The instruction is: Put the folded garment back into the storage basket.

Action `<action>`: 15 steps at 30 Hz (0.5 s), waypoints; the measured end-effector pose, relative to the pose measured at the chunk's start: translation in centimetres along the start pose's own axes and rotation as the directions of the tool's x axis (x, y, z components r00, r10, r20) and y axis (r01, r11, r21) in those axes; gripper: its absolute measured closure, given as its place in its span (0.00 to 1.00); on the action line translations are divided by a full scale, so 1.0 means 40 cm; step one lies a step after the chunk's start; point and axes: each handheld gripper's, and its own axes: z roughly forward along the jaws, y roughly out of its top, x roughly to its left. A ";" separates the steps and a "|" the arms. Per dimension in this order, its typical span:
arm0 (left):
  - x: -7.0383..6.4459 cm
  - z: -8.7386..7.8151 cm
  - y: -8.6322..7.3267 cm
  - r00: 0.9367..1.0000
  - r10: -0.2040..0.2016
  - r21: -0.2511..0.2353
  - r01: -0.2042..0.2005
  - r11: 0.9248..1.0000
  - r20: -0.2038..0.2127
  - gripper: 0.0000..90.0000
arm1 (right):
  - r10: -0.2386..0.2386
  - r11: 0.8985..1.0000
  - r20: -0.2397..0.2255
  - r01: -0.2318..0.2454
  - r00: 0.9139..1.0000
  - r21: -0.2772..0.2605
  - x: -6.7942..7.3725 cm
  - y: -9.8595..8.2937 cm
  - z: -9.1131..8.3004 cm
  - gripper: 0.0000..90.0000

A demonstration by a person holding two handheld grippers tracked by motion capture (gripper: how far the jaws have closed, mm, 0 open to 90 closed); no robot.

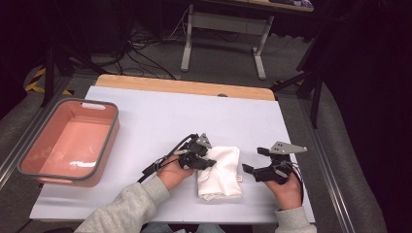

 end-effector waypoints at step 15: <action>-0.035 -0.089 0.040 0.996 0.082 -0.116 -0.077 0.990 0.038 0.73 | -0.008 0.999 -0.013 0.007 1.000 -0.050 0.001 0.005 -0.015 0.06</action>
